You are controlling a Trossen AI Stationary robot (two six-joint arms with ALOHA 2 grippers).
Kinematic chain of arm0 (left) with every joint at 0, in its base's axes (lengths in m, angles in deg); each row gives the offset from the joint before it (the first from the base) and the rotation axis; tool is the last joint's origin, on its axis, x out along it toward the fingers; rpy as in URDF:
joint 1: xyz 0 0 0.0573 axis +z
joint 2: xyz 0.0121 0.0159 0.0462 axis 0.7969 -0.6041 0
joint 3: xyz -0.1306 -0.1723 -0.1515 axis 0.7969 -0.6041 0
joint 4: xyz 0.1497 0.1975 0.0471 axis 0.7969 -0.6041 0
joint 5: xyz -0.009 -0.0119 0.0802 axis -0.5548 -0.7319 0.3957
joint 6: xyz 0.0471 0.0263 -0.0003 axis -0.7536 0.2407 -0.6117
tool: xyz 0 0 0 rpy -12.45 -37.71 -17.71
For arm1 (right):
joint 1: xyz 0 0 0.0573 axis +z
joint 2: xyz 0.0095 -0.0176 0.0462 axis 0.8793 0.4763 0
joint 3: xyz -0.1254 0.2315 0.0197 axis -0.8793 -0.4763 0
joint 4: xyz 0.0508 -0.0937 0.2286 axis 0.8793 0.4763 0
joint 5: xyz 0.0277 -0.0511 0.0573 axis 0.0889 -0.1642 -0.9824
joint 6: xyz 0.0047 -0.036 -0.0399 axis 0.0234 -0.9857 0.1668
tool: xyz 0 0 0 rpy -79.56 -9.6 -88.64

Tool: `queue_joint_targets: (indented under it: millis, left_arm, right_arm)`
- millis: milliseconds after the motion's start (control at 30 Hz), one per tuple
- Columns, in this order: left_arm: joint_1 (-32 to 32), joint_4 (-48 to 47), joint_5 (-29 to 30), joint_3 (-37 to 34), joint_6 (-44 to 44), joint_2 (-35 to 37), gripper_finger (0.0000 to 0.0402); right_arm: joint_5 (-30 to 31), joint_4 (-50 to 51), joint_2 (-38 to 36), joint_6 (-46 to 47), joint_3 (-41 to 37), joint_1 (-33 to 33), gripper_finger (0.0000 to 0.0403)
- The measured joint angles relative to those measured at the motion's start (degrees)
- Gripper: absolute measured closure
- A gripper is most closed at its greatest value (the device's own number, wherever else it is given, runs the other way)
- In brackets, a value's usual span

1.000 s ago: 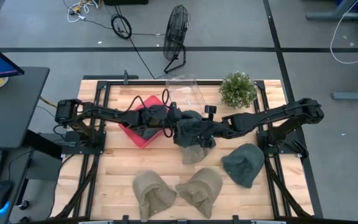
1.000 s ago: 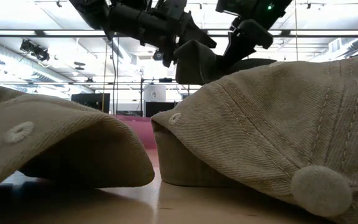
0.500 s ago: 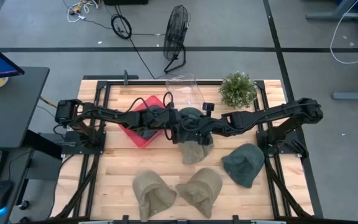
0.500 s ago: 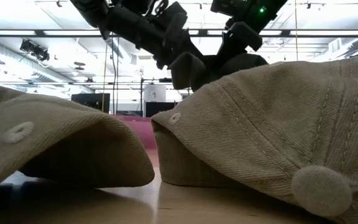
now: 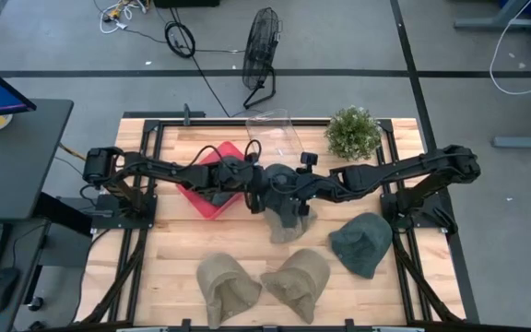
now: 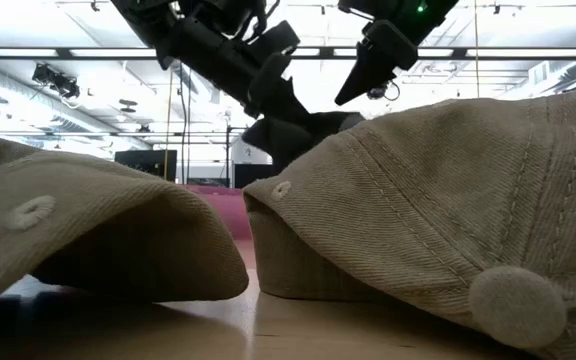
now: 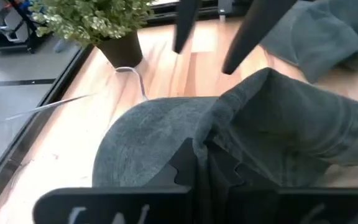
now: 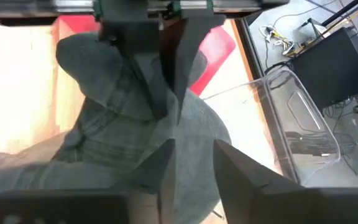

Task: Pick & Place hat
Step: Put the top blue cap into the red bin

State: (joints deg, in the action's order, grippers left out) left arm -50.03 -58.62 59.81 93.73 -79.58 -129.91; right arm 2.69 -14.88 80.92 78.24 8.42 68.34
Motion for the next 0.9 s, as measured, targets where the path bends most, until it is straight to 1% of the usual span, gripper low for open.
queue_joint_targets:
  millis: [100,200,300,367,467,600,667,733,800,900]
  left_arm:
    - [-0.8,-0.5,1.3,0.0,-1.3,2.2,0.0388]
    - [-2.2,-5.9,7.2,0.0,-5.5,7.1,0.0393]
    - [-3.4,-13.3,13.3,0.1,-8.1,13.5,0.039]
    - [-3.6,-18.9,14.5,0.1,-9.0,18.0,0.0387]
    - [-3.1,-29.2,14.6,0.2,-10.8,24.0,0.039]
    - [-0.3,-43.5,13.9,0.2,-12.0,29.9,0.0393]
    - [1.9,-50.5,12.0,0.2,-12.0,31.5,0.0391]
    - [4.3,-55.6,10.1,0.1,-13.4,32.2,0.039]
    - [6.8,-57.6,6.5,0.1,-16.8,32.2,0.0392]
    - [10.6,-56.9,-2.0,0.1,-23.1,32.2,0.0393]
  right_arm:
    - [0.0,0.5,0.0,0.4,0.0,0.7,0.0267]
    - [0.0,1.0,0.0,1.7,0.0,1.4,0.0253]
    - [-0.3,2.9,0.0,3.8,0.0,2.2,0.0247]
    - [-0.4,4.0,0.0,4.6,0.0,2.5,0.0246]
    - [-0.4,5.2,0.1,6.3,0.0,2.6,0.0246]
    - [-0.3,5.0,0.1,8.4,0.0,2.6,0.0246]
    - [-0.3,4.9,0.1,8.8,-0.1,2.6,0.0246]
    - [-0.4,4.1,0.1,8.8,-0.1,2.6,0.0246]
    - [-0.3,3.8,0.1,8.6,-0.1,2.6,0.0246]
    - [-0.3,3.4,0.1,8.5,-0.1,2.4,0.0246]
